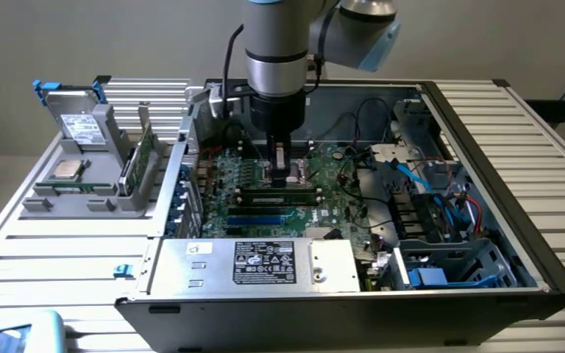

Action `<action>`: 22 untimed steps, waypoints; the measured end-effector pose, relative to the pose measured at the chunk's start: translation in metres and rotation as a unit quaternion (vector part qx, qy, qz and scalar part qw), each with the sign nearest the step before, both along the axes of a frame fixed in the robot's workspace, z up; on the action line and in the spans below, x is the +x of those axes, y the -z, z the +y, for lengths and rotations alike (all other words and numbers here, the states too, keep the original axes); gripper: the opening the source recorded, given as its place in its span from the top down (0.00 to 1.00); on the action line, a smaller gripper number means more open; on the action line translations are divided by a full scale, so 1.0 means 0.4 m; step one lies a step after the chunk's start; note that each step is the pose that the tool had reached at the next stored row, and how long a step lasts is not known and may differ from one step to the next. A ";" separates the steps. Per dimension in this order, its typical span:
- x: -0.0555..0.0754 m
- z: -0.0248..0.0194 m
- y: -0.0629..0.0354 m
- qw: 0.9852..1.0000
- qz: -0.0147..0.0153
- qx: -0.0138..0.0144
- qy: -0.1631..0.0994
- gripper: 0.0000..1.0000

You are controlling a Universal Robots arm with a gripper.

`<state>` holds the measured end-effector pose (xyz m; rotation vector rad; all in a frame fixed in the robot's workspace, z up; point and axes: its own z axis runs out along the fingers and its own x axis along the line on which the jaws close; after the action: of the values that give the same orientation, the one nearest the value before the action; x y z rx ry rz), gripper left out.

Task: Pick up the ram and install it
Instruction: 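Press down the ram until it locks into place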

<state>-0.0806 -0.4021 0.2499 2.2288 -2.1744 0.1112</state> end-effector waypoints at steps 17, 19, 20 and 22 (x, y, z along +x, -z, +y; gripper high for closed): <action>0.016 0.000 -0.006 1.000 0.000 0.000 0.000 0.89; 0.016 0.000 -0.006 1.000 0.000 0.000 0.000 0.89; 0.016 0.000 -0.006 1.000 0.000 0.000 0.000 0.89; 0.016 0.000 -0.006 1.000 0.000 0.000 0.006 0.89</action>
<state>-0.0742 -0.4021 0.2525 2.2154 -2.1871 0.1102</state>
